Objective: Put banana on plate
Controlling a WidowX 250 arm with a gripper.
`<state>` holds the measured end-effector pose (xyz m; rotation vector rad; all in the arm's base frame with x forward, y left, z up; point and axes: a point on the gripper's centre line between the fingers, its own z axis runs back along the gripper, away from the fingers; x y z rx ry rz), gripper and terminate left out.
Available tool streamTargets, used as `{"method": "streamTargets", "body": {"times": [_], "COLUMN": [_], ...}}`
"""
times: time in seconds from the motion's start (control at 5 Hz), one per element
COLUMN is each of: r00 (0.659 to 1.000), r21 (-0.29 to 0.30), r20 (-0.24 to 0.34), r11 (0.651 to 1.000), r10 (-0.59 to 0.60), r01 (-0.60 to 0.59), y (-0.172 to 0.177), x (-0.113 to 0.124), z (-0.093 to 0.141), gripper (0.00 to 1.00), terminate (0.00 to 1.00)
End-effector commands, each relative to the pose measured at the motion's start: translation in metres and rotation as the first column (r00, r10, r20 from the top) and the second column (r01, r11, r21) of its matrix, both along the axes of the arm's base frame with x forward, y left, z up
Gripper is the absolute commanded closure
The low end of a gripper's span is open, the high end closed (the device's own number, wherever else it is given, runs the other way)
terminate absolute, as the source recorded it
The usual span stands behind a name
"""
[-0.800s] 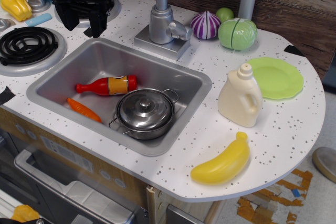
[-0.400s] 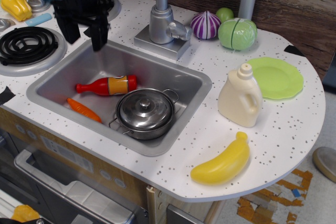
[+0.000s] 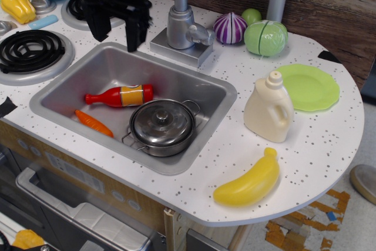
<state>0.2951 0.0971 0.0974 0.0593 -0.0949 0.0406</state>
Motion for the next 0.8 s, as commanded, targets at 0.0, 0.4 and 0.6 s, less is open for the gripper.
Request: {"method": "streamTargets", "body": {"times": [0.0, 0.4, 0.6], "r00": [0.998, 0.987, 0.989], "r21": [0.015, 0.033, 0.007], "r20": [0.008, -0.040, -0.004], "r11": [0.997, 0.987, 0.989], "r10": [-0.070, -0.158, -0.150], "r01": [0.070, 0.159, 0.150], "y": [-0.065, -0.159, -0.188], "x": [-0.028, -0.049, -0.055], "z": [0.030, 0.016, -0.010], "gripper": [0.00, 0.00, 0.00], "terminate": [0.00, 0.00, 0.00]}}
